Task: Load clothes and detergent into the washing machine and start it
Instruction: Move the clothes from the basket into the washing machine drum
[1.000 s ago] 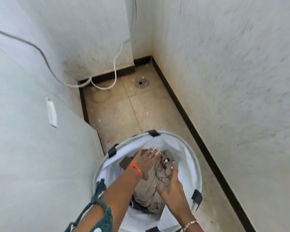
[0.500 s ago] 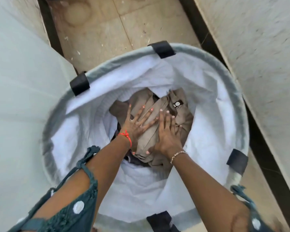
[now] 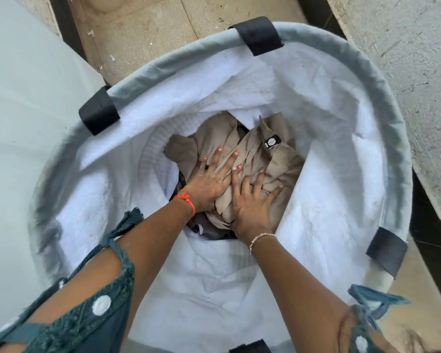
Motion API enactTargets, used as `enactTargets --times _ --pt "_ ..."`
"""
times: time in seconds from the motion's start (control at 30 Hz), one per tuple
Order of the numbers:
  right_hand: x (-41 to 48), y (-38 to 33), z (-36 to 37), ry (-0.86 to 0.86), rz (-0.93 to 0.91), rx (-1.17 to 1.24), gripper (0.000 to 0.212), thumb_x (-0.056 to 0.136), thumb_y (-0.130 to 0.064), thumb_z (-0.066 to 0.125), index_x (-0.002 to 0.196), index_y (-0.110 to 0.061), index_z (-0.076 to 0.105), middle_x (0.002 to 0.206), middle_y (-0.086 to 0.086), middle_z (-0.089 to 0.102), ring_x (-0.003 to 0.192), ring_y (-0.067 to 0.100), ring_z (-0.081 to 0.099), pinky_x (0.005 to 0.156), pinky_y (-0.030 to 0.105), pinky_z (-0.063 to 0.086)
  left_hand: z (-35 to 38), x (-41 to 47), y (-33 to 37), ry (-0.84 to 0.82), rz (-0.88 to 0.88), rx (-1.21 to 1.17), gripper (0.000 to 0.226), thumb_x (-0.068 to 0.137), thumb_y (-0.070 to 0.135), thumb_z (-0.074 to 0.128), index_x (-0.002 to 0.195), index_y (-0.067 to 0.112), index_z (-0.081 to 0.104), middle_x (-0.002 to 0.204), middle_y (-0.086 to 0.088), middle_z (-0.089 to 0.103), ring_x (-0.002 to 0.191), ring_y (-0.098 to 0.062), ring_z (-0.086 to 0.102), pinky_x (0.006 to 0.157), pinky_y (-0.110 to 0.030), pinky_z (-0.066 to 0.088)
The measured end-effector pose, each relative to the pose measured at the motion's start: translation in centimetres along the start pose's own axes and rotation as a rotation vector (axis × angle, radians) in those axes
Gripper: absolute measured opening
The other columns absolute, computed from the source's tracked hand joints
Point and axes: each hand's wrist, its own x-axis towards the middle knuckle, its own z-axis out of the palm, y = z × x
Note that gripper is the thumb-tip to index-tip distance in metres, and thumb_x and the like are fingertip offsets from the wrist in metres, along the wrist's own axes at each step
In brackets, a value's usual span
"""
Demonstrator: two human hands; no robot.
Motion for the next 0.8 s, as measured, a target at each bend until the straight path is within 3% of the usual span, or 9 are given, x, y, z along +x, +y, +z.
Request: enactTargets --times 0.1,0.17,0.27,0.4,0.5,0.6,0.67,0.73,0.8 --pt "0.1 -0.4 0.0 0.019 -0.034 -0.016 0.067 0.094 -0.009 0.036 0.144 -0.003 -0.008 0.136 0.016 0.029 0.132 0.036 0.022 0.096 0.074 0.022 0.4 -0.3 -0.2 0.164 0.097 0.013 0.058 0.085 0.0 0.027 0.144 0.003 0.026 0.155 -0.015 0.014 0.139 -0.045 0.013 0.107 -0.047 0.033" --pt "0.2 -0.4 -0.5 0.034 -0.046 0.026 0.064 0.092 0.0 0.036 0.144 -0.001 -0.002 0.135 0.015 0.029 0.126 0.033 0.028 0.096 0.069 0.029 0.9 -0.4 -0.5 0.264 0.133 0.052 0.053 0.08 0.002 0.027 0.124 -0.001 0.056 0.136 -0.017 0.05 0.124 -0.042 0.046 0.086 -0.042 0.054" --pt "-0.7 -0.2 -1.8 0.092 -0.022 0.066 0.068 0.088 0.004 0.04 0.144 -0.002 0.001 0.131 0.014 0.031 0.121 0.032 0.031 0.092 0.06 0.04 0.4 -1.0 -0.2 0.36 0.125 0.073 0.049 0.077 0.004 0.031 0.115 -0.003 0.062 0.123 -0.017 0.061 0.114 -0.036 0.057 0.073 -0.035 0.058" --pt "-3.3 0.0 -5.2 0.138 0.018 0.131 0.065 0.091 -0.003 0.039 0.146 -0.004 0.003 0.136 0.015 0.03 0.127 0.033 0.03 0.093 0.056 0.041 -4.5 -4.0 1.0 0.451 0.062 0.121 0.05 0.075 0.01 0.032 0.109 0.011 0.069 0.12 -0.005 0.065 0.113 -0.019 0.061 0.089 -0.029 0.047" --pt "-5.5 -0.4 -8.9 0.388 0.016 0.15 0.071 0.067 0.004 0.065 0.134 0.002 0.04 0.117 0.017 0.056 0.103 0.034 0.057 0.069 0.044 0.056 -9.6 -7.1 1.4 0.442 0.01 0.107 0.052 0.076 0.009 0.032 0.115 0.012 0.066 0.124 -0.008 0.062 0.117 -0.023 0.057 0.099 -0.032 0.041" --pt "-8.4 -1.2 -13.9 0.459 0.027 0.15 0.07 0.049 0.004 0.07 0.118 0.001 0.058 0.105 0.015 0.067 0.092 0.033 0.066 0.057 0.037 0.058 -15.2 -10.4 0.5 0.459 -0.083 0.128 0.052 0.074 0.003 0.033 0.122 -0.001 0.055 0.122 -0.021 0.06 0.118 -0.035 0.052 0.113 -0.031 0.007" --pt "-10.4 -2.1 -17.5 0.508 0.024 0.165 0.076 0.051 -0.001 0.073 0.124 0.001 0.052 0.112 0.016 0.065 0.099 0.036 0.065 0.061 0.041 0.058 -18.7 -12.6 -0.4 0.511 -0.165 0.163 0.062 0.075 -0.001 0.03 0.136 -0.007 0.031 0.124 -0.024 0.054 0.12 -0.034 0.04 0.113 -0.036 -0.002" --pt "-12.1 -3.2 -21.0 0.538 0.038 0.187 0.093 0.056 -0.007 0.072 0.138 0.003 0.029 0.127 0.017 0.054 0.11 0.038 0.059 0.071 0.048 0.056 -21.3 -14.6 -1.2 0.649 -0.197 0.212 0.067 0.078 -0.005 0.023 0.141 -0.013 0.002 0.127 -0.025 0.05 0.122 -0.035 0.034 0.113 -0.045 0.0" --pt "-14.0 -4.2 -24.7 0.574 0.04 0.186 0.094 0.067 -0.009 0.056 0.145 0.0 0.004 0.136 0.015 0.039 0.119 0.035 0.053 0.082 0.052 0.052 -24.9 -17.1 -1.9 0.724 -0.208 0.199 0.071 0.074 -0.005 0.024 0.139 -0.015 -0.002 0.127 -0.025 0.048 0.121 -0.037 0.034 0.112 -0.048 0.003"
